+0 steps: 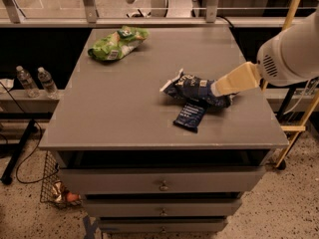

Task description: Move blue chip bag near rxbar blueberry

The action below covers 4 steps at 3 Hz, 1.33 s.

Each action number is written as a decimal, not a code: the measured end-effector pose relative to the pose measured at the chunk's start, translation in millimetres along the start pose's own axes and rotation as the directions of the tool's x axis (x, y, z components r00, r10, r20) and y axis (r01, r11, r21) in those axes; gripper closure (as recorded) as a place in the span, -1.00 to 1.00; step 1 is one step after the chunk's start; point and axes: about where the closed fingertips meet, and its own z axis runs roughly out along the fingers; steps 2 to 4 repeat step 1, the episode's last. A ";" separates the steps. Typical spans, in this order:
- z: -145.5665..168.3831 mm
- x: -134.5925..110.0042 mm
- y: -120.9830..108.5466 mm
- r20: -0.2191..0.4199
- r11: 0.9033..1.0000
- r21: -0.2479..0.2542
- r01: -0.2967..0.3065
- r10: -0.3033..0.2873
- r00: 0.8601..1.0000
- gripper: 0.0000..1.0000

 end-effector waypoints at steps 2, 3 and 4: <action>-36.8 -3.5 -45.2 0.062 0.993 0.089 -0.076 0.071 0.996 -1.00; -36.8 -3.5 -45.2 0.062 0.993 0.089 -0.076 0.071 0.996 -1.00; -36.8 -3.5 -45.2 0.062 0.993 0.089 -0.076 0.071 0.996 -1.00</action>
Offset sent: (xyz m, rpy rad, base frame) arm 0.0000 0.0000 0.0000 0.0000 0.0000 0.0000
